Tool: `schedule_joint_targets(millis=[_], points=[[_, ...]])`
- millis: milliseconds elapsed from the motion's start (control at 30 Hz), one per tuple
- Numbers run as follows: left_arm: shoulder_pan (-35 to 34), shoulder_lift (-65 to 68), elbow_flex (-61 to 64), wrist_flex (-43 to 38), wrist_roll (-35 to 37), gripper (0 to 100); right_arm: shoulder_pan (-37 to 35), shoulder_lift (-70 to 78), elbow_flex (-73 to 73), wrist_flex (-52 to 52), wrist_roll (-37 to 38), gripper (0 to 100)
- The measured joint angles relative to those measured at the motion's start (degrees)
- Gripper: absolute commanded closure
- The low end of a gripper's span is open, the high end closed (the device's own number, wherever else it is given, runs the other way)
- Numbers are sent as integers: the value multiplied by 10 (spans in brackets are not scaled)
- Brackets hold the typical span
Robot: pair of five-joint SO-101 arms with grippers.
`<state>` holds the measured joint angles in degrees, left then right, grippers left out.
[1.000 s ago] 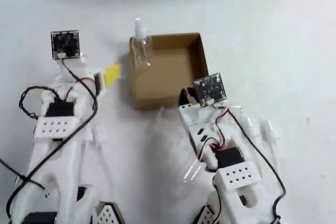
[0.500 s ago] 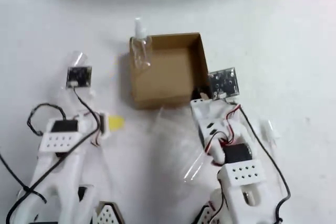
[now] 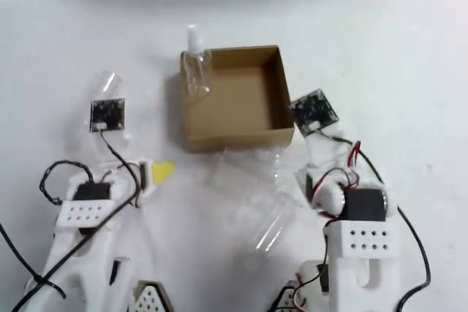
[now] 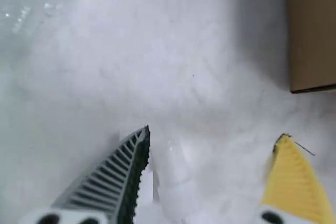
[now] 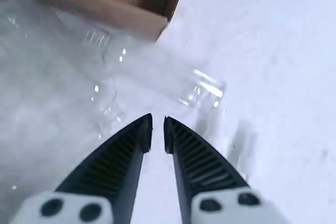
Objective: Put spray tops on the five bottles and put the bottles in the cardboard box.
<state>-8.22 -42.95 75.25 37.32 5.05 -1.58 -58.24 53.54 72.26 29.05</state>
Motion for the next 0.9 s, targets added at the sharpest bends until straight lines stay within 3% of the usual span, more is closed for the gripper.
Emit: schedule_joint_targets(millis=[100,267,400,600,733,900], points=[[0,0,0,0,0,657,31,0,-21,57,87,978],[-1,0,0,0,0,658,87,0,-43,87,345,977],[-3,0,0,0,2,759,94,0,-44,115,510,957],[-4,0,0,-19,2,980,24,0,-58,199,632,754],[-33,0,0,-46,2,956,-37,-4,-60,242,702,697],[-50,0,0,-52,2,950,-125,-4,-40,244,724,691]])
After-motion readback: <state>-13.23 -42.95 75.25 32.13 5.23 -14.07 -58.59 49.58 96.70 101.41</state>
